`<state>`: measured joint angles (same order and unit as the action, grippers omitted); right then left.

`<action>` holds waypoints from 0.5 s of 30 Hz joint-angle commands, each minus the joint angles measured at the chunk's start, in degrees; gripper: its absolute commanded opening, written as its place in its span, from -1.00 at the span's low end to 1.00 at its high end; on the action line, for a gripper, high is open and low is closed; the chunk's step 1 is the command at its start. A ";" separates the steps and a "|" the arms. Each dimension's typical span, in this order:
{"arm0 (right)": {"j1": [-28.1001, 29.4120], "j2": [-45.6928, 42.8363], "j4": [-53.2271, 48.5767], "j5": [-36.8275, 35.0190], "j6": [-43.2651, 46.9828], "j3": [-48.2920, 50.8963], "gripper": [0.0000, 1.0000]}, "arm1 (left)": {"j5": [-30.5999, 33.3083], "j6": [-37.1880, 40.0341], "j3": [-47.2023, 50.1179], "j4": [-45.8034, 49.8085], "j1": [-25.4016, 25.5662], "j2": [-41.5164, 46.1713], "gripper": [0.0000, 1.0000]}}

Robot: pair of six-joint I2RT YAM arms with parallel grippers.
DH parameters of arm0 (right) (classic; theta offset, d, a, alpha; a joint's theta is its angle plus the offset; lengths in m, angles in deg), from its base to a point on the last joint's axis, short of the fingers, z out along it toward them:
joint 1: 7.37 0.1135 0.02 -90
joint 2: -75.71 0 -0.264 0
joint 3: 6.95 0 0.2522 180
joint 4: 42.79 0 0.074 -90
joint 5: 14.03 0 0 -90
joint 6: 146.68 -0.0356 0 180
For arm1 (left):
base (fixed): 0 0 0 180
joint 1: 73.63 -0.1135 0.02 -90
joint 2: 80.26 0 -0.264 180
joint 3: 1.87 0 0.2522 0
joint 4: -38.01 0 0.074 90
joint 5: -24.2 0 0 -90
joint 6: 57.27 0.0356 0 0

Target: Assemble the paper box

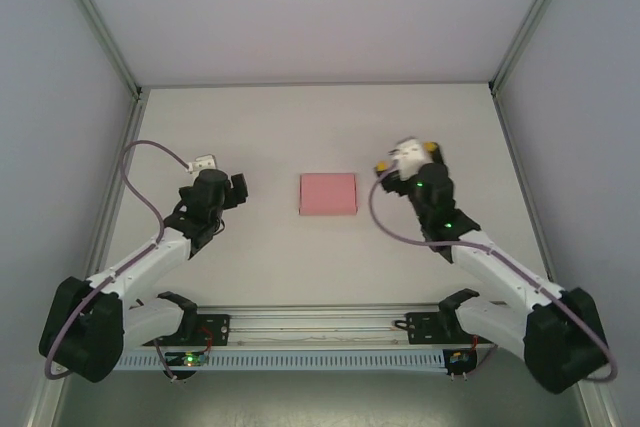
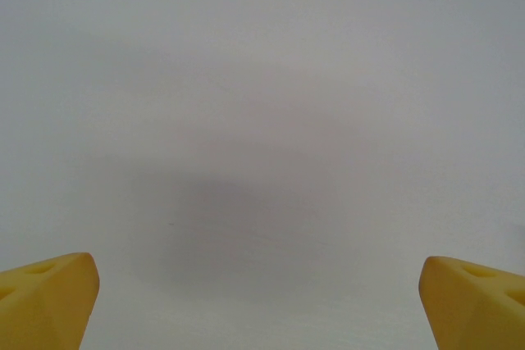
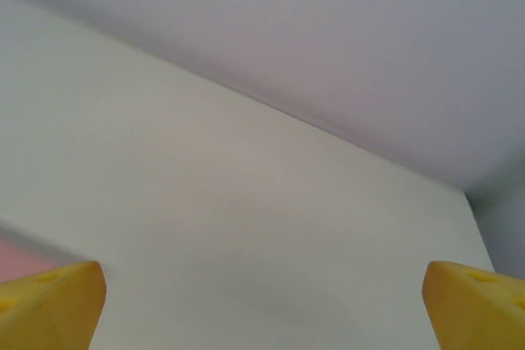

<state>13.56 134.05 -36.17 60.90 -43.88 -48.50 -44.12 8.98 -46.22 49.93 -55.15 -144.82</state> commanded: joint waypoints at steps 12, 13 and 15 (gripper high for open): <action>-17.50 7.14 34.49 9.37 -13.12 17.33 0.97 | 5.29 22.81 6.76 -35.64 -6.75 -13.32 1.00; -18.27 8.93 37.86 11.62 -12.93 18.13 0.96 | 4.35 24.18 7.80 -41.70 -7.47 -16.38 1.00; -18.38 11.95 41.50 13.23 -11.18 18.50 0.97 | 2.78 26.21 6.04 -39.16 -7.50 -17.45 1.00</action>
<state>-4.17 143.26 -7.77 68.73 -54.00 -31.21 -39.14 29.96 -40.54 21.38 -61.59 -160.25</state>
